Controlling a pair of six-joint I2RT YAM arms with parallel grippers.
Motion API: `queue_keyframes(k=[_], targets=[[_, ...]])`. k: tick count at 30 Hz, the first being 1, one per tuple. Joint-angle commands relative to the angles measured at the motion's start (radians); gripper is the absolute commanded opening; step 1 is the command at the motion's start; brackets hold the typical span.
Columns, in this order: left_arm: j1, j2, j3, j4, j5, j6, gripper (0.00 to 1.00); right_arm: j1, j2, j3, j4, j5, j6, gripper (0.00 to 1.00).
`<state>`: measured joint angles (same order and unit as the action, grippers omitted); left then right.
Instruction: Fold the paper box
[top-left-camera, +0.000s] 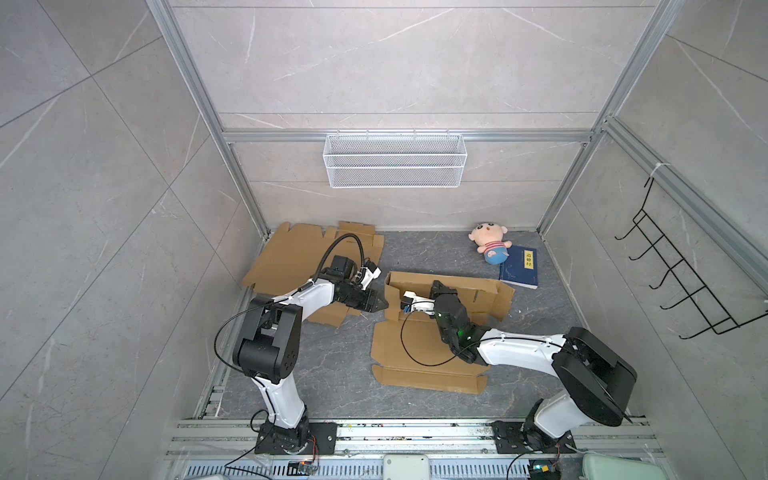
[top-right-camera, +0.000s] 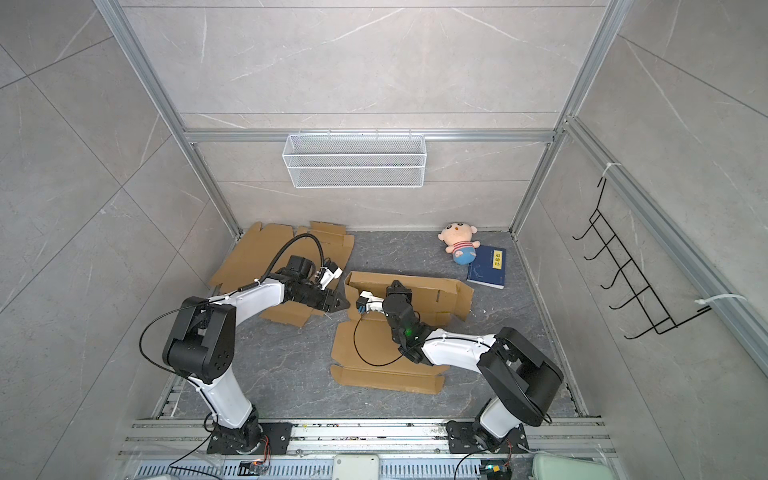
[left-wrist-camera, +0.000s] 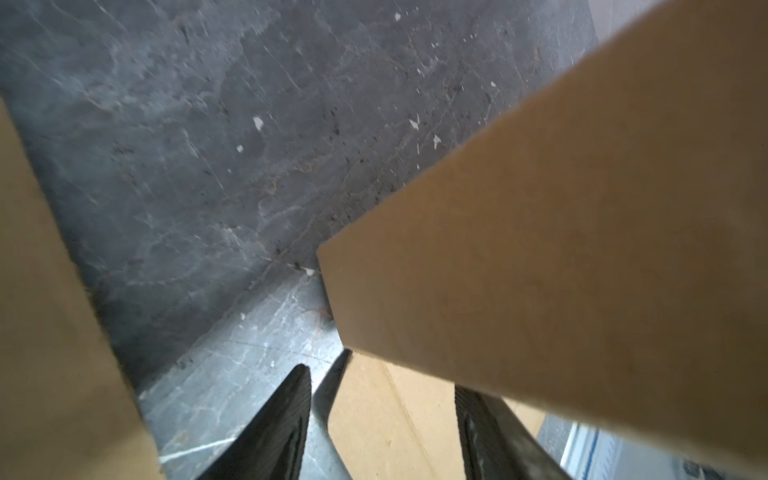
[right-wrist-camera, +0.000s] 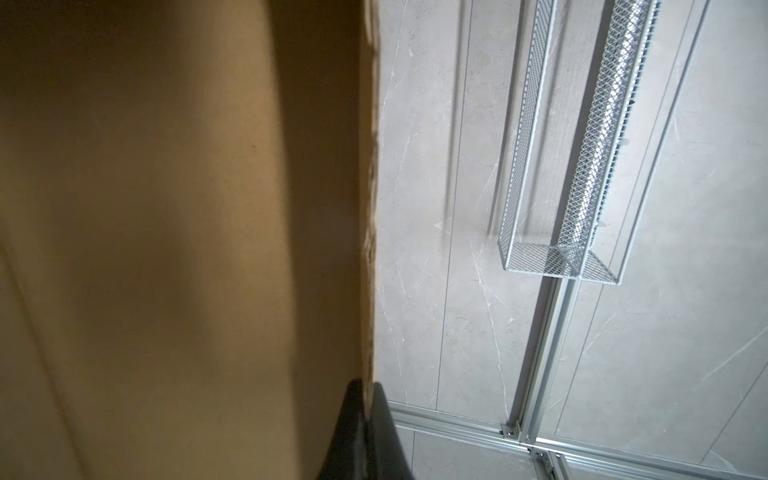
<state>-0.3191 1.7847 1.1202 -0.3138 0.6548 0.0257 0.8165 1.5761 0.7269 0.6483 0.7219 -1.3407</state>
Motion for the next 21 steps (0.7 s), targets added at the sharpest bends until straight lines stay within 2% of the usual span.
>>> queue_keyframes(k=[1,5,10,14,21], targets=[[-0.022,-0.079,-0.041,0.177,-0.047,-0.043,0.58,0.012,0.006,-0.003,0.048,0.017,-0.015,0.0],[-0.061,-0.098,-0.087,0.32,-0.164,-0.087,0.57,0.012,0.001,0.006,0.017,0.014,-0.004,0.0],[-0.097,-0.118,-0.163,0.522,-0.313,-0.2,0.54,0.013,-0.007,0.015,-0.016,0.009,0.02,0.0],[-0.152,-0.125,-0.203,0.631,-0.445,-0.235,0.5,0.015,-0.003,0.024,-0.019,0.011,0.023,0.0],[-0.192,-0.133,-0.26,0.755,-0.623,-0.299,0.47,0.021,-0.005,0.035,-0.037,0.009,0.035,0.0]])
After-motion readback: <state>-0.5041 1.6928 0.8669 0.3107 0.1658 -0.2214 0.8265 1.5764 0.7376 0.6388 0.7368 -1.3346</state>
